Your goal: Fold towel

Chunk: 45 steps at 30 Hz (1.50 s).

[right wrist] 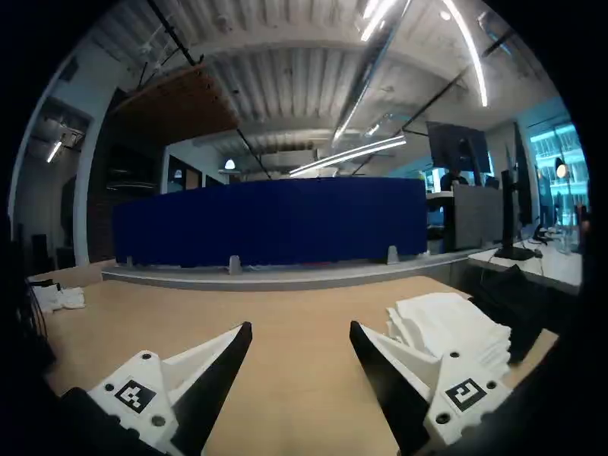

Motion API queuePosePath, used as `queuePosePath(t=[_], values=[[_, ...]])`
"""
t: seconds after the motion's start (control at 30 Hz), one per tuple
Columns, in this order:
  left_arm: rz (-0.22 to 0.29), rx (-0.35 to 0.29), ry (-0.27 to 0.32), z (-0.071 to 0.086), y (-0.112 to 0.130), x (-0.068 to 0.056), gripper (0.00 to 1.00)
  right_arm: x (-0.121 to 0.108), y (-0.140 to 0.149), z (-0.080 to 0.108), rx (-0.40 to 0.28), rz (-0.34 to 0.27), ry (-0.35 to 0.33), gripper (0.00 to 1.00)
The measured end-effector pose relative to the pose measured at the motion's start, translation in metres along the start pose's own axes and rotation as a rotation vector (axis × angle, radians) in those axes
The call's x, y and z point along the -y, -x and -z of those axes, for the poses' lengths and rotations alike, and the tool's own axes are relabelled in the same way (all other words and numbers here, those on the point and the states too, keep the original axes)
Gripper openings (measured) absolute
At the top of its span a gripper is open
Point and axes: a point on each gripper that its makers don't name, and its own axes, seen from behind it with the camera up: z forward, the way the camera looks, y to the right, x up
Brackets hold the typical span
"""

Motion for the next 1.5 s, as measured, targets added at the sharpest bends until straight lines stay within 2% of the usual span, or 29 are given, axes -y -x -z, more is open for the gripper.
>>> queuePosePath(t=[0.17,0.47,0.77,1.5], values=[[0.0,0.0,0.0,0.0002,-0.0008,0.0001,0.95,-0.0006,0.0085,0.0003,0.008,-0.002,0.004,1.0],[0.0,0.0,0.0,-0.0008,-0.0006,0.0001,0.95,-0.0056,0.0093,0.0,-0.011,0.031,0.012,0.99],[0.0,0.0,0.0,-0.0002,-0.0007,0.0002,0.95,0.0003,0.0104,-0.0005,-0.017,0.053,0.009,0.99],[0.0,0.0,0.0,0.0001,-0.0003,0.0003,0.95,0.0017,0.0071,0.0044,-0.032,0.054,0.008,1.0]])
